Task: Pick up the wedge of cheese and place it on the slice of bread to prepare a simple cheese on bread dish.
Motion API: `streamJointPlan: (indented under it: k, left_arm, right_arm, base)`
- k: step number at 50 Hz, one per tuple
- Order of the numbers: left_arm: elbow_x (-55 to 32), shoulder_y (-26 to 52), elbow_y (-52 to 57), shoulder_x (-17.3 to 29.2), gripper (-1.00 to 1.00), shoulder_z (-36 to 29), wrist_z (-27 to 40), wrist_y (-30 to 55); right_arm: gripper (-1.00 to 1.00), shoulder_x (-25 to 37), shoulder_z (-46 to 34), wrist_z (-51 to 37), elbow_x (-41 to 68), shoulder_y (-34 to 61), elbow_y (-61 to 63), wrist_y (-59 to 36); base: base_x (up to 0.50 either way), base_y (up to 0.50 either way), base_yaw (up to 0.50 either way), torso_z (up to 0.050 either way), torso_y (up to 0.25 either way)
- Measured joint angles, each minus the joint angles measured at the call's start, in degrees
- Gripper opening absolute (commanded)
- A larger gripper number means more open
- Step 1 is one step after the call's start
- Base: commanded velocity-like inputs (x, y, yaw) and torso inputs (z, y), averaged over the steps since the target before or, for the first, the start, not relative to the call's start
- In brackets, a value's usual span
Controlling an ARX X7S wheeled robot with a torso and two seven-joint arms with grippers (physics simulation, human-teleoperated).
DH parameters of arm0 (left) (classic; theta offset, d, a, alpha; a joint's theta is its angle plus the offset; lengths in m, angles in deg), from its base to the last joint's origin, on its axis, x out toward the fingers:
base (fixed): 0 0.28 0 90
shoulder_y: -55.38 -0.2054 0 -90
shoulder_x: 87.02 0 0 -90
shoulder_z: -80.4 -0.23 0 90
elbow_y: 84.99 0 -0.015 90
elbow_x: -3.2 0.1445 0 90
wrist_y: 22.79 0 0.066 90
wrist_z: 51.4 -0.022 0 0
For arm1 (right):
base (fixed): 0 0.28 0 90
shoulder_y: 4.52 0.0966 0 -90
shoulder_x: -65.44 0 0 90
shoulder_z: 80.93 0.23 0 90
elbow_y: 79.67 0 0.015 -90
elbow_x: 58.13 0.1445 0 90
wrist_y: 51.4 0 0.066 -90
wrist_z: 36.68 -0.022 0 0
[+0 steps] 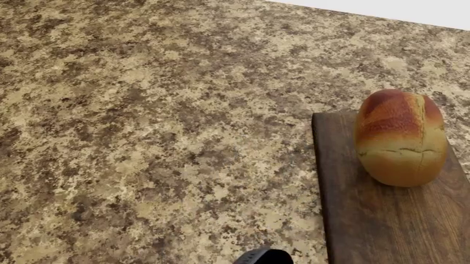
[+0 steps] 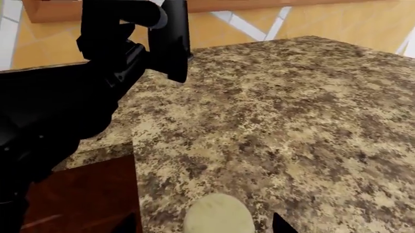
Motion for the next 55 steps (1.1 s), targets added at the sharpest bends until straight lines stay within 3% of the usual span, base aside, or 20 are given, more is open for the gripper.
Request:
streamJointPlan:
  k: [19, 55]
  left_arm:
    - [-0.14, -0.05, 0.75, 0.12, 1.00, -0.15, 0.24, 0.59]
    - [-0.31, -0.41, 0.52, 0.46, 1.00, -0.46, 0.91, -0.56]
  right_arm:
    - [1.00, -0.09, -1.72, 2.05, -1.95, -1.78, -3.63, -1.78]
    - [1.00, -0.57, -8.39, 18.74, -22.79, -1.05, -12.69, 0.04]
  base:
    - [0.00, 0.00, 0.00, 0.000, 0.000]
    - [0.00, 0.00, 0.00, 0.000, 0.000]
